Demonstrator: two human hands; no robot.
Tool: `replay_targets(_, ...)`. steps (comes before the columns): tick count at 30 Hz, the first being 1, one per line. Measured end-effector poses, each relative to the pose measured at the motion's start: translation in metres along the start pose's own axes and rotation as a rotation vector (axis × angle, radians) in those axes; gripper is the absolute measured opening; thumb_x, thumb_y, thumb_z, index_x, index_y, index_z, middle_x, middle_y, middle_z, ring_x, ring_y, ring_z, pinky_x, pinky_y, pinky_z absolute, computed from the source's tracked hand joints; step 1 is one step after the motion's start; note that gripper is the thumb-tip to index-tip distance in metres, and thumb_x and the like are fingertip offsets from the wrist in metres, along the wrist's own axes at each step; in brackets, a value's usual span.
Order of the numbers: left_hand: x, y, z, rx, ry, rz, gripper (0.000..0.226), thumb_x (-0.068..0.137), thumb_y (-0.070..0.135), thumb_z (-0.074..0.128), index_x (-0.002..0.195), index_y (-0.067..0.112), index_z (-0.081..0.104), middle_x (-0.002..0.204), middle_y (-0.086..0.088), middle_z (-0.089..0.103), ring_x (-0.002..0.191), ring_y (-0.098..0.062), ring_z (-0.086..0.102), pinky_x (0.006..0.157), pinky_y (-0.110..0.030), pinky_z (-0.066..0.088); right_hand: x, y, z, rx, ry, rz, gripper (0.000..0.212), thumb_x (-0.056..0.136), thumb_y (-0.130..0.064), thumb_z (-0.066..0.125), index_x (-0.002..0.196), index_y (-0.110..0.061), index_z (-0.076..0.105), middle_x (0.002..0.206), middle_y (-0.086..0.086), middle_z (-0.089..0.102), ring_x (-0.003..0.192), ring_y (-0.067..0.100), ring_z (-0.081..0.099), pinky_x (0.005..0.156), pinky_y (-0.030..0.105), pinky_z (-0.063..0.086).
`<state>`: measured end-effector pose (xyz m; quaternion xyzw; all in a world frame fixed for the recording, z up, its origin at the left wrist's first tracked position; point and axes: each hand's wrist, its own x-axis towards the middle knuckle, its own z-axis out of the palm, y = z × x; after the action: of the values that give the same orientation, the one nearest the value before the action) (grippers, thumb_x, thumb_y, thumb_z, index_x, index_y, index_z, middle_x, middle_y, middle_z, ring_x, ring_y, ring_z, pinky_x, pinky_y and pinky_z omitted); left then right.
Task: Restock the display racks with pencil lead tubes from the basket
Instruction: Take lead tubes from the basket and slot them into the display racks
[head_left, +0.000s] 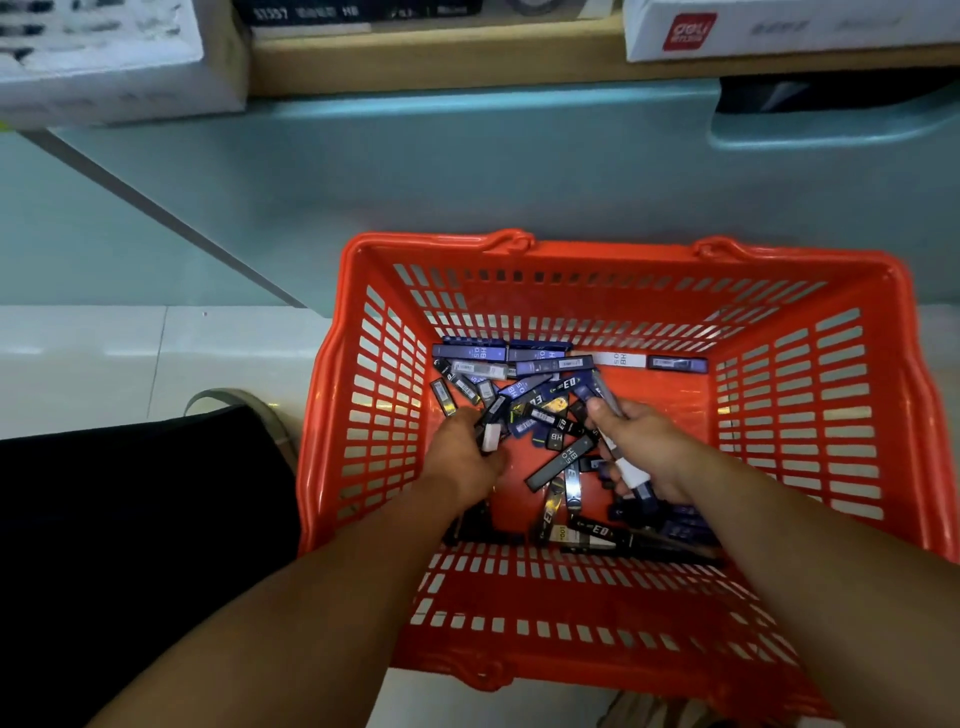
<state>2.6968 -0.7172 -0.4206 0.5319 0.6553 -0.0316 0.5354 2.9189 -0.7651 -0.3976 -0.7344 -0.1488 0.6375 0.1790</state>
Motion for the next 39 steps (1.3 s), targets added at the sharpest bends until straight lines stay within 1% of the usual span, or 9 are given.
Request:
replay_targets(2,-0.003,0.008,-0.008,-0.084,-0.001,0.002,0.043,0.092,0.009,0.074,0.130,0.014,0.054,0.103,0.002,0.068,0.091,-0.011,0.067,0.072,-0.024,0.057,-0.007,-0.004,0.000,-0.005,-0.009,-0.009,0.037,0.104,-0.046,0.054,0.122,-0.015,0.063,0.095,0.012,0.058,0.061,0.021,0.056,0.048,0.031,0.052)
replay_targets(9,-0.026,0.051,-0.031,-0.505,-0.019,-0.066,0.013,0.094,0.013,0.071,0.102,0.011,0.060,0.103,-0.028,0.072,0.092,-0.050,0.072,0.078,-0.069,0.058,-0.047,-0.028,0.013,0.027,0.027,-0.107,0.047,0.092,-0.058,0.067,0.116,-0.019,0.059,0.084,0.007,0.060,0.056,0.016,0.053,0.066,0.039,0.052)
replay_targets(14,-0.048,0.074,-0.034,-0.679,-0.047,-0.072,0.021,0.094,0.015,0.073,0.109,0.004,0.062,0.105,-0.027,0.074,0.094,-0.045,0.074,0.080,-0.070,0.057,-0.077,-0.032,0.042,-0.098,0.021,-0.187,0.028,0.103,-0.055,0.051,0.113,-0.029,0.055,0.110,0.002,0.069,0.060,0.015,0.062,0.051,0.028,0.048)
replay_targets(18,-0.057,0.082,-0.028,-0.753,-0.004,-0.057,0.026,0.094,0.013,0.071,0.115,0.000,0.062,0.098,-0.021,0.071,0.084,-0.035,0.072,0.078,-0.064,0.060,-0.088,-0.034,0.052,-0.042,-0.043,-0.168,0.038,0.098,-0.063,0.052,0.116,-0.031,0.059,0.105,0.003,0.073,0.071,0.022,0.069,0.055,0.033,0.049)
replay_targets(22,-0.053,0.087,-0.024,-0.873,0.091,-0.098,0.011,0.092,0.007,0.071,0.099,0.007,0.063,0.096,-0.020,0.070,0.084,-0.035,0.071,0.081,-0.060,0.060,-0.088,-0.041,0.060,-0.018,-0.016,-0.158,0.056,0.082,-0.081,0.058,0.108,-0.032,0.061,0.102,0.016,0.074,0.084,0.041,0.074,0.057,0.038,0.050)
replay_targets(27,-0.039,0.096,-0.016,-0.979,0.110,-0.145,0.015,0.091,0.008,0.072,0.103,0.008,0.063,0.091,-0.016,0.069,0.075,-0.030,0.069,0.070,-0.044,0.061,-0.078,-0.047,0.073,-0.132,0.194,-0.240,0.042,0.101,-0.056,0.049,0.121,-0.020,0.042,0.105,0.010,0.065,0.083,0.036,0.071,0.038,0.026,0.047)
replay_targets(31,-0.032,0.099,-0.005,-0.996,0.096,-0.120,0.025,0.089,0.013,0.080,0.107,0.012,0.063,0.096,-0.013,0.074,0.082,-0.030,0.073,0.069,-0.039,0.062,-0.074,-0.049,0.068,-0.127,0.212,-0.269,0.033,0.104,-0.047,0.049,0.117,-0.020,0.037,0.099,0.012,0.067,0.077,0.034,0.072,0.042,0.032,0.052)
replay_targets(35,-0.023,0.086,-0.006,-0.922,0.161,-0.137,0.032,0.092,0.030,0.077,0.114,0.016,0.059,0.107,-0.015,0.074,0.091,-0.033,0.074,0.083,-0.053,0.062,-0.074,-0.043,0.055,-0.103,0.165,-0.267,0.034,0.104,-0.052,0.049,0.115,-0.020,0.046,0.099,0.007,0.068,0.059,0.027,0.069,0.042,0.032,0.050)
replay_targets(39,-0.026,0.073,-0.014,-0.846,0.083,-0.148,0.058,0.089,0.042,0.075,0.134,0.016,0.048,0.115,-0.018,0.073,0.086,-0.037,0.075,0.078,-0.056,0.063,-0.076,-0.036,0.038,0.111,0.134,-0.175,0.021,0.105,-0.041,0.056,0.111,-0.022,0.055,0.084,0.011,0.072,0.044,0.018,0.056,0.039,0.025,0.040)
